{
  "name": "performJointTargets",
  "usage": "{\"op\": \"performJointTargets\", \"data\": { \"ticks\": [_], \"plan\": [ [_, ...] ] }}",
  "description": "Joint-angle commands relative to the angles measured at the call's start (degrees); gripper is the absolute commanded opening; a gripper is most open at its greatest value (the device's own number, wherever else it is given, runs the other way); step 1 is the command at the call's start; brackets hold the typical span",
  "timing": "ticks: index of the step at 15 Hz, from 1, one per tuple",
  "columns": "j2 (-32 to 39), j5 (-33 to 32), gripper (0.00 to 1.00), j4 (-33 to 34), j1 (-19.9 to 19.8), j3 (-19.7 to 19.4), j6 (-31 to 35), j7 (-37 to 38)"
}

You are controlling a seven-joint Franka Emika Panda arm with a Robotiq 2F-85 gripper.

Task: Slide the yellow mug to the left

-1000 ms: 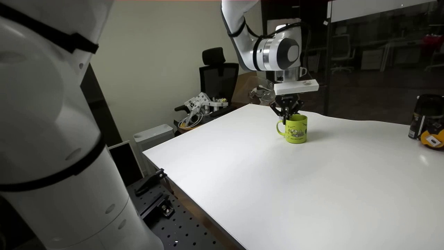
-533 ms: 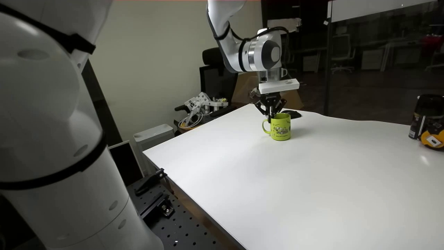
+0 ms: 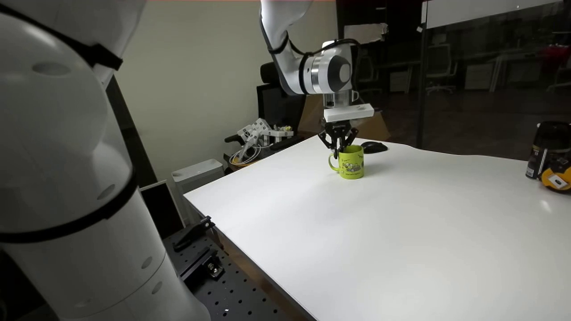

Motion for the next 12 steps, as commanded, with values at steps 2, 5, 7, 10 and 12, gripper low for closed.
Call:
{"op": "performJointTargets", "data": {
  "ticks": [2,5,7,10,12],
  "plan": [
    [1.7,-0.4,0.56,0.2,0.1,1.0,-0.6,1.2],
    [1.9,-0.7,0.76,-0.1,0.3,1.0,-0.3,1.7],
    [1.7,-1.1,0.90,-0.4,0.6,0.7,-0.2,2.1],
    [1.0,-1.5,1.00,-0.7,0.8,0.4,0.0,2.4],
    [-0.4,-2.2,1.00,-1.4,1.3,-0.1,0.5,3.1]
  ]
}}
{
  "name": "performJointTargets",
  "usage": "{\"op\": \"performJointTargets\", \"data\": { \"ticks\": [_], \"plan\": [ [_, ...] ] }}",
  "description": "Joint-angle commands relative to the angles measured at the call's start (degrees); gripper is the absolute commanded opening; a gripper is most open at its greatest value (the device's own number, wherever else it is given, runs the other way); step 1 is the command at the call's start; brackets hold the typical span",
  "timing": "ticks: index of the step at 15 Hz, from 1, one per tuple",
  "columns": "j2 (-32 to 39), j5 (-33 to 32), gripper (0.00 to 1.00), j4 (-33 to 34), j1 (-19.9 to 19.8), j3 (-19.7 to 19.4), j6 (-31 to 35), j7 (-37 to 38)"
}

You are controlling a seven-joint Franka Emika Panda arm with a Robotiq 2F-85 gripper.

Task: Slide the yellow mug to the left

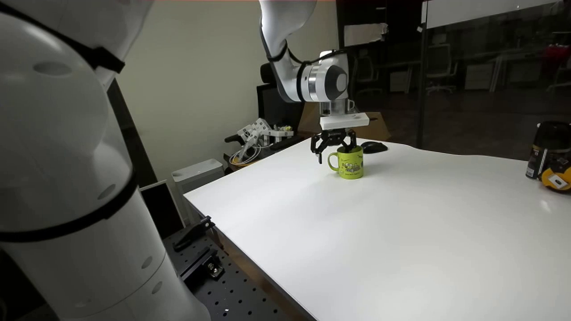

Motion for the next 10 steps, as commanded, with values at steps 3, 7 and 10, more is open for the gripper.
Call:
{"op": "performJointTargets", "data": {
  "ticks": [3,7,10],
  "plan": [
    [-5.2,-3.9,1.00,-2.6,2.0,-1.8,1.5,4.8],
    [-9.6,-7.1,1.00,-4.6,3.5,-2.6,2.3,7.8],
    [-8.1,-5.9,1.00,-2.5,2.1,-0.8,1.4,5.3]
  ]
}}
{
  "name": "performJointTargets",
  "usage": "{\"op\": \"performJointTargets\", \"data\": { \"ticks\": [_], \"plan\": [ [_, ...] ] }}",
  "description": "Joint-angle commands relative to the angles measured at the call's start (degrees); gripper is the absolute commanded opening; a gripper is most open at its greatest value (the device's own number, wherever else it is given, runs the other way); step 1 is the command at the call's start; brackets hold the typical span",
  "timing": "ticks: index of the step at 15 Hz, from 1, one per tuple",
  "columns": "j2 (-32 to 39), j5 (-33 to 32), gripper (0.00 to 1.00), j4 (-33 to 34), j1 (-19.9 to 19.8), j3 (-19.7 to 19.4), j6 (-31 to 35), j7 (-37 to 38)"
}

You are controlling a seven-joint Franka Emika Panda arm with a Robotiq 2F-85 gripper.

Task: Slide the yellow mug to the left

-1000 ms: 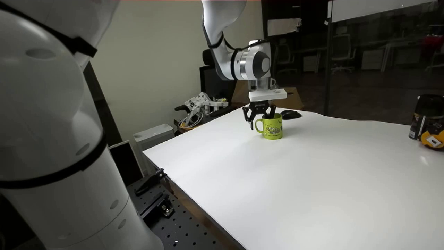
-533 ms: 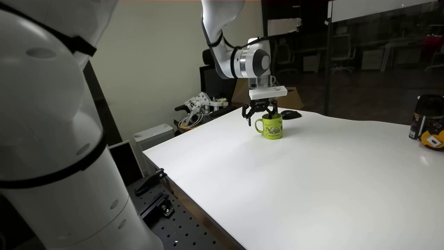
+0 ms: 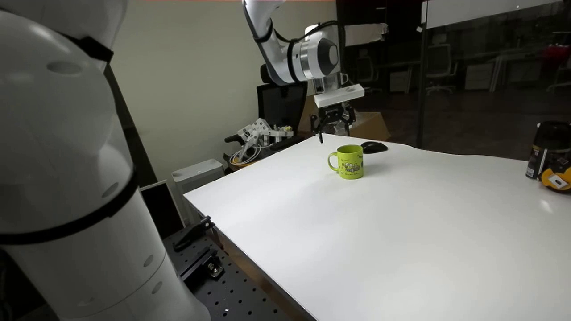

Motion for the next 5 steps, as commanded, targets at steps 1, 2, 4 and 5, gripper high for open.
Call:
{"op": "performJointTargets", "data": {
  "ticks": [1,2,4,5],
  "plan": [
    [-0.9,-0.3,1.00,-0.4,-0.4,0.6,-0.1,0.3],
    [-1.5,-0.3,1.00,-0.9,-0.3,0.7,-0.1,0.2],
    [-2.0,-0.3,1.00,-1.5,-0.4,0.7,-0.1,0.2],
    [-2.0,-0.3,1.00,-1.6,-0.4,0.7,0.0,0.2]
  ]
}}
